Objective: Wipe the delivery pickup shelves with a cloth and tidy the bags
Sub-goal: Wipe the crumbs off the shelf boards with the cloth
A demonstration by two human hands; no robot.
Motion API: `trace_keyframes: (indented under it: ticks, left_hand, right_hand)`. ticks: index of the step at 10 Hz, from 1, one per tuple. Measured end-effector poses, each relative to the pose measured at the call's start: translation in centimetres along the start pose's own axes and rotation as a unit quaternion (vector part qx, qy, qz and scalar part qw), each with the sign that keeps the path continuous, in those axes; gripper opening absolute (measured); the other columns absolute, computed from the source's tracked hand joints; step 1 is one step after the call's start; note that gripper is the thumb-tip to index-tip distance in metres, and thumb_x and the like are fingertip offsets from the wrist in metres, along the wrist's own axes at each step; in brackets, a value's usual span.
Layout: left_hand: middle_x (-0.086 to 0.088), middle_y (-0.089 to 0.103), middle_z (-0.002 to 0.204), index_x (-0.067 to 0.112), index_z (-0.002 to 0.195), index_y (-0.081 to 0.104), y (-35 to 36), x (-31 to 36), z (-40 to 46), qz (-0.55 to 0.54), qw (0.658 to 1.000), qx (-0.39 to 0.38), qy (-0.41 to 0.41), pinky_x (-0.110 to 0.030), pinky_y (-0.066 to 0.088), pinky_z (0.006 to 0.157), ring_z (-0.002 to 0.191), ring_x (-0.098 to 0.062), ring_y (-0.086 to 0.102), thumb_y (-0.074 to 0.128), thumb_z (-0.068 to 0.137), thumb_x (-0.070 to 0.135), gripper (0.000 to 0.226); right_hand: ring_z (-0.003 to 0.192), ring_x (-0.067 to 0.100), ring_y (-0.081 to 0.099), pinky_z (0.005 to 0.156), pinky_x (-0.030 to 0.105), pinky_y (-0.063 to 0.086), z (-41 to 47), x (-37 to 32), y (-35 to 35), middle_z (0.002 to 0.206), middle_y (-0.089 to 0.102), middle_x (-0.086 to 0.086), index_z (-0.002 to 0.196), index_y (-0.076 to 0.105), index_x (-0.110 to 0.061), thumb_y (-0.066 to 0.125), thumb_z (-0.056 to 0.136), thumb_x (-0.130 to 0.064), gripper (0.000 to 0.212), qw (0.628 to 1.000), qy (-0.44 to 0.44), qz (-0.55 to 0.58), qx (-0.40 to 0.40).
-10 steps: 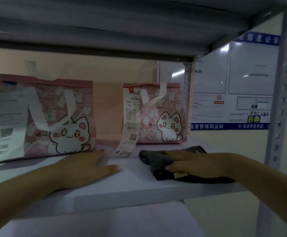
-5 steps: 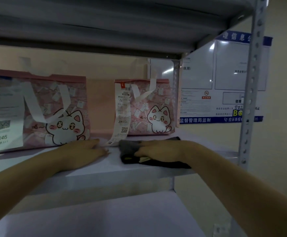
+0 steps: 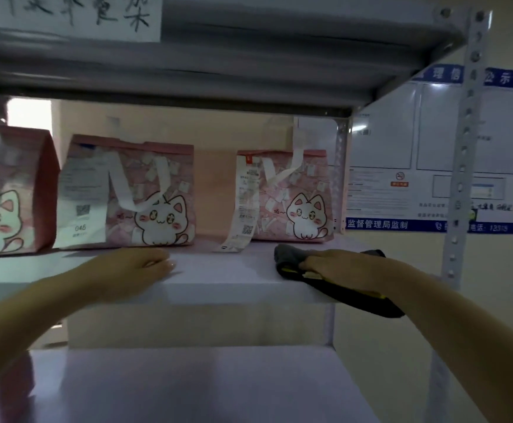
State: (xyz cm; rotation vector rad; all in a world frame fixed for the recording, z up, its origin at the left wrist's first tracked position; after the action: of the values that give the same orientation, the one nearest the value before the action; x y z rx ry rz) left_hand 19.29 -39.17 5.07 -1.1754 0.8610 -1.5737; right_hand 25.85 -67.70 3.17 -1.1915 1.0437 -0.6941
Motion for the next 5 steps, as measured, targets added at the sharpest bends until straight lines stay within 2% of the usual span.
trace_keyframes:
  ticks: [1,2,3,4,5]
  left_hand:
    - [0.007,0.067,0.112,0.031,0.108,0.066,-1.1,-3.3,-1.7,0.037,0.997,0.063,-0.004,-0.032,0.045,0.092,0.101,-0.011,0.060,0.015,0.071,0.088,0.085]
    - [0.008,0.056,0.135,0.035,0.129,0.056,-1.3,-5.3,-2.7,0.039,0.995,0.088,-0.037,-0.031,0.037,0.102,0.121,-0.013,0.052,0.021,0.083,0.076,0.070]
    - [0.009,0.046,0.144,0.032,0.138,0.046,-0.8,-5.2,-2.7,0.054,0.995,0.081,-0.032,-0.029,0.030,0.107,0.132,-0.013,0.042,0.024,0.095,0.060,0.056]
    - [0.011,0.043,0.145,0.031,0.139,0.045,-0.7,-5.2,-2.5,0.049,0.996,0.068,-0.019,-0.027,0.027,0.110,0.134,-0.010,0.039,0.023,0.091,0.066,0.064]
    - [0.018,0.044,0.143,0.034,0.138,0.046,-1.1,-5.7,-3.1,0.047,0.997,0.064,0.014,-0.025,0.028,0.108,0.132,-0.006,0.039,0.007,0.067,0.090,0.098]
  right_hand:
    - [0.114,0.013,0.053,0.105,0.032,0.033,0.7,-4.8,1.0,0.130,0.057,-0.010,0.100,0.055,-0.058,0.028,0.062,-0.087,0.055,0.997,-0.055,0.056,-0.012]
    - [0.125,0.014,0.046,0.111,0.038,0.030,1.0,-9.8,2.8,0.142,0.047,-0.014,0.131,0.042,-0.054,0.031,0.076,-0.081,0.062,0.990,-0.119,0.072,-0.032]
    - [0.114,0.017,0.054,0.102,0.038,0.041,0.4,-13.3,3.3,0.130,0.057,-0.008,0.137,0.041,-0.044,0.036,0.092,-0.063,0.049,0.982,-0.187,0.024,0.014]
    - [0.096,0.011,0.059,0.089,0.030,0.048,-1.6,-14.4,2.9,0.110,0.066,-0.008,0.127,0.051,-0.036,0.037,0.097,-0.054,0.038,0.972,-0.231,-0.007,0.048]
    - [0.099,0.011,0.061,0.095,0.031,0.047,-1.6,-13.3,3.0,0.113,0.067,-0.005,0.130,0.050,-0.032,0.036,0.096,-0.056,0.044,0.980,-0.198,0.014,0.021]
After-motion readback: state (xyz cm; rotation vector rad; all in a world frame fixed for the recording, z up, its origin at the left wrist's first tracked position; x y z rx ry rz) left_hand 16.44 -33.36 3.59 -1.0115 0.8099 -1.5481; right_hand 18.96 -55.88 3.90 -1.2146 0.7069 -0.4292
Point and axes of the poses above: each hand's wrist, its own z-axis towards the middle knuckle, its own y-axis out of the palm, x = y × z, the point moved 10 cm from there along z, towards the middle knuckle
